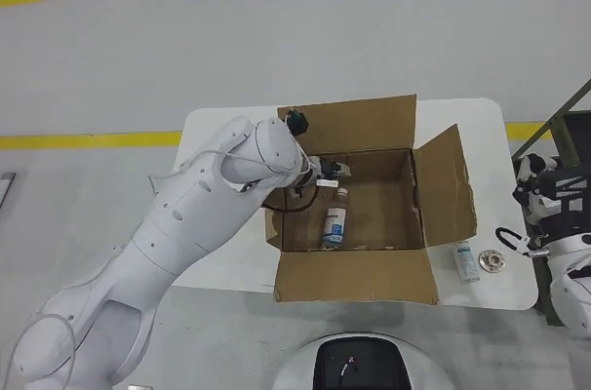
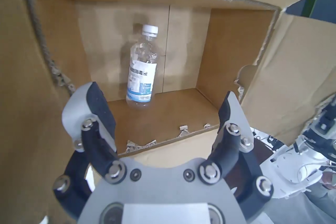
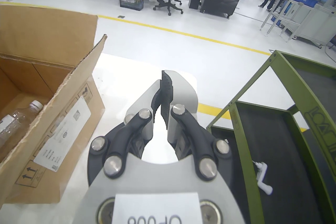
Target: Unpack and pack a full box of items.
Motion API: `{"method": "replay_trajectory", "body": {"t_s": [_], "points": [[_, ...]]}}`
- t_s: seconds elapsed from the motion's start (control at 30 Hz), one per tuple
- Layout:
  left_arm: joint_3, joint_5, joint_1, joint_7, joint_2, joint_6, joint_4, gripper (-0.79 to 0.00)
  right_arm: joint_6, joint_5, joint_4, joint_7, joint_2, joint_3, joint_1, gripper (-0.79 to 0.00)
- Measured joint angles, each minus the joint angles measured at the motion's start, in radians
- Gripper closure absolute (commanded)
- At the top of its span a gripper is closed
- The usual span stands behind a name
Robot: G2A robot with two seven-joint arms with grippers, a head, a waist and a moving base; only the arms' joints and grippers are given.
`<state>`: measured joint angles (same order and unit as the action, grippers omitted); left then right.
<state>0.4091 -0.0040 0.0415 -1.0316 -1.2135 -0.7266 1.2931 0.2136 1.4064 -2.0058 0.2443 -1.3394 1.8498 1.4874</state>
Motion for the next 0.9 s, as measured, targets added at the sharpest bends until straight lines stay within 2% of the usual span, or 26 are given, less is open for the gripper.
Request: {"method": "replay_trajectory", "body": {"t_s": [0.23, 0.33, 0.43, 0.9], "points": [[0.189, 0.088, 0.114, 0.074, 0.113, -0.01, 0.215, -0.785, 0.113, 0.016, -0.009, 0.318, 0.021, 0.042, -0.024, 0.0], [0.263, 0.14, 0.17, 0.111, 0.15, -0.02, 0.304, -0.785, 0.116, -0.008, 0.002, 0.381, 0.025, 0.053, -0.028, 0.0], [0.316, 0.182, 0.227, 0.138, 0.177, -0.056, 0.376, -0.785, 0.105, -0.011, 0.003, 0.386, 0.025, 0.055, -0.029, 0.0], [0.32, 0.183, 0.235, 0.137, 0.179, -0.057, 0.385, -0.785, 0.106, -0.011, 0.002, 0.384, 0.025, 0.055, -0.029, 0.0]]}}
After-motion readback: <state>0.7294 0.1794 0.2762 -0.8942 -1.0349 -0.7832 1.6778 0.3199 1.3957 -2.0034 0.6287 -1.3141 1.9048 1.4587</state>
